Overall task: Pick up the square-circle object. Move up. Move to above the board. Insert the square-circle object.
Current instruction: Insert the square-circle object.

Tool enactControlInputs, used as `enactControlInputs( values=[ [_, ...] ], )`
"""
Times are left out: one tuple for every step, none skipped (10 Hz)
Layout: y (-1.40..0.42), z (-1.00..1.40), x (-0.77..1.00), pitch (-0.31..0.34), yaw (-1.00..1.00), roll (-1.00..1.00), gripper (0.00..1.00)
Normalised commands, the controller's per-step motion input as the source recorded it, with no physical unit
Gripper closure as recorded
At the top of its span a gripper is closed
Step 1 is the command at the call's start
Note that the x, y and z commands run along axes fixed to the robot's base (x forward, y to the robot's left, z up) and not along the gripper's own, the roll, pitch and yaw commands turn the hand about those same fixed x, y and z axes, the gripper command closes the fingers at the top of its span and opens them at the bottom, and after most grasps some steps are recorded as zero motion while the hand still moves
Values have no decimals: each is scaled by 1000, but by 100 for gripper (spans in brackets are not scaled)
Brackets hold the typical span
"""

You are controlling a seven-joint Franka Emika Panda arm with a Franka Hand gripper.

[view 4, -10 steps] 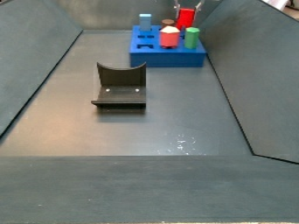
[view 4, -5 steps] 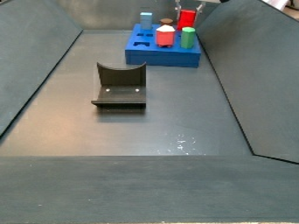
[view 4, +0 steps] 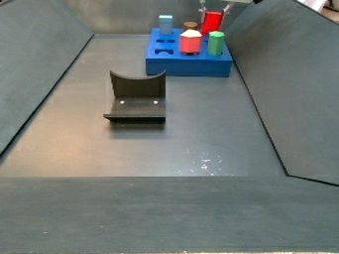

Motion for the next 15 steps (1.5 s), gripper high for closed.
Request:
enactControlInputs(
  values=[
    [-109, -574, -120, -349, 60, 87, 100],
    [0, -534, -43, -357, 180, 59, 100],
    [206, -451, 86, -366, 603, 0, 100],
    [217, -483, 83, -347, 614, -3, 100],
    [-31, -303, 46, -289, 480, 0, 100],
    [0, -166, 20, 0, 0, 26, 100],
    [-106, -731, 23, -213, 3, 133, 100],
    [-131, -789, 3, -219, 29, 97, 100],
    [-177, -937, 0, -164, 34, 87, 100],
    [-260, -1000, 43, -119, 0, 69, 100],
    [-277, -1000, 40, -114, 0, 73, 100],
    [-240, -1000, 31, -106, 0, 79, 100],
    [-97, -1000, 0, -76, 143, 54, 100],
    [0, -1000, 34, -80, 289, 31, 100],
    [46, -1000, 223, -90, 480, 13, 100]
  ],
)
